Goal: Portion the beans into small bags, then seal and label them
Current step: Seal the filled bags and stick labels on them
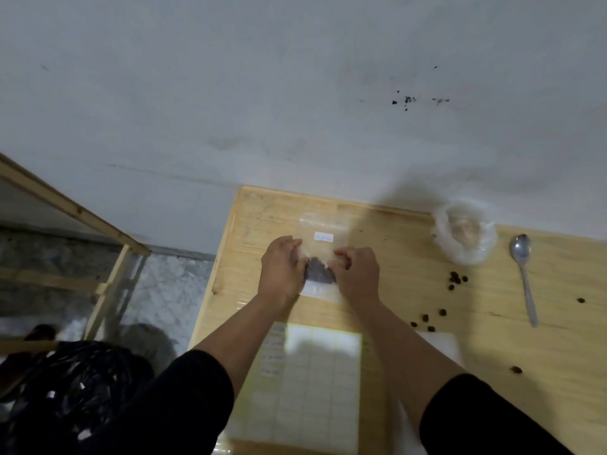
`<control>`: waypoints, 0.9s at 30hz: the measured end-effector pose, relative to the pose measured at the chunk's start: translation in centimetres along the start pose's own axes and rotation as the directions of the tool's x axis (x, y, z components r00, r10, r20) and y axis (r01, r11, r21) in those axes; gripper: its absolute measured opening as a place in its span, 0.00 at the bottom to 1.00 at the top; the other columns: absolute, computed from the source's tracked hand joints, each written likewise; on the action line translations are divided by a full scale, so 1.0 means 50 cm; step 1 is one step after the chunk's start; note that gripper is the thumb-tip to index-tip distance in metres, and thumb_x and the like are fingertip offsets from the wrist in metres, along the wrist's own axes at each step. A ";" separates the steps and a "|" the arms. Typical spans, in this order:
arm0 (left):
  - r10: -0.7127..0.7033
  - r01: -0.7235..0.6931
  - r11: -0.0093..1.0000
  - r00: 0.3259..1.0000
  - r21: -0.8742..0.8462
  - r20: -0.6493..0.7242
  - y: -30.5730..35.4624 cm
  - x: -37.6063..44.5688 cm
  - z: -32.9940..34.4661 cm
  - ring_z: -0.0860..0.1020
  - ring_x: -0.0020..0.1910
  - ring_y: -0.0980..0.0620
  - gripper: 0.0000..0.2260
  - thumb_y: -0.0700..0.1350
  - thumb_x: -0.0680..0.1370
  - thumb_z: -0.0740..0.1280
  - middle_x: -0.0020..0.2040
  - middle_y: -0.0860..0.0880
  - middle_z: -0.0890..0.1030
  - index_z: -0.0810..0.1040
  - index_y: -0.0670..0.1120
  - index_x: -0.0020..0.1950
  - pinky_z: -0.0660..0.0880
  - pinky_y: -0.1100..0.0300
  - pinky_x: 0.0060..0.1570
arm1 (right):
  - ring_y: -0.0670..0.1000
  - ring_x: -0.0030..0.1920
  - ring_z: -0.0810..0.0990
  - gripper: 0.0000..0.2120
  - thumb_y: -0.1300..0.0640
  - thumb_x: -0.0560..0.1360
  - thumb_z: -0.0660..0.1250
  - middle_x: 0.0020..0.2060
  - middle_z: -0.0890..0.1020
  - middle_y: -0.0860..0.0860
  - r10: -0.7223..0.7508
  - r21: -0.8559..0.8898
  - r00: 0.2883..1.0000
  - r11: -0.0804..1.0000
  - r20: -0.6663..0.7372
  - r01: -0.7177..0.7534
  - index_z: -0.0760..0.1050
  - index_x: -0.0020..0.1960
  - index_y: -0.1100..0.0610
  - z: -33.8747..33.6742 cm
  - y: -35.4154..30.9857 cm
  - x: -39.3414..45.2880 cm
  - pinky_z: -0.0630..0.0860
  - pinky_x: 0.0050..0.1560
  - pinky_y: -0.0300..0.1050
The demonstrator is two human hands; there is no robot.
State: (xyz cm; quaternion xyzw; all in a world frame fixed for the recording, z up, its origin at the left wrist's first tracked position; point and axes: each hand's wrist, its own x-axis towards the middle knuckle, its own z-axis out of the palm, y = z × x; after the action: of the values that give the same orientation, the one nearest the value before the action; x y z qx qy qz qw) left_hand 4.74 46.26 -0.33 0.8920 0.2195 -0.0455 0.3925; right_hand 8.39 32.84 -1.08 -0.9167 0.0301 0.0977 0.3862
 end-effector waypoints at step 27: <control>0.438 -0.506 0.842 0.845 0.190 0.307 0.055 -0.298 0.056 0.70 0.64 0.46 0.19 0.45 0.76 0.65 0.63 0.44 0.73 0.71 0.43 0.66 0.71 0.56 0.58 | 0.58 0.72 0.62 0.25 0.55 0.78 0.58 0.69 0.67 0.61 -0.061 -0.582 0.994 0.813 -0.096 -0.007 0.62 0.71 0.66 -0.177 0.133 -0.331 0.62 0.70 0.50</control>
State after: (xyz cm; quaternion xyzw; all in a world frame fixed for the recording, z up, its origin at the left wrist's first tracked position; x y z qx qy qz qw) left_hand -7.26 37.32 3.39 0.9493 -0.0683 -0.0883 0.2939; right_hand -7.29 21.53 3.63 -0.9951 0.0071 0.0460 0.0872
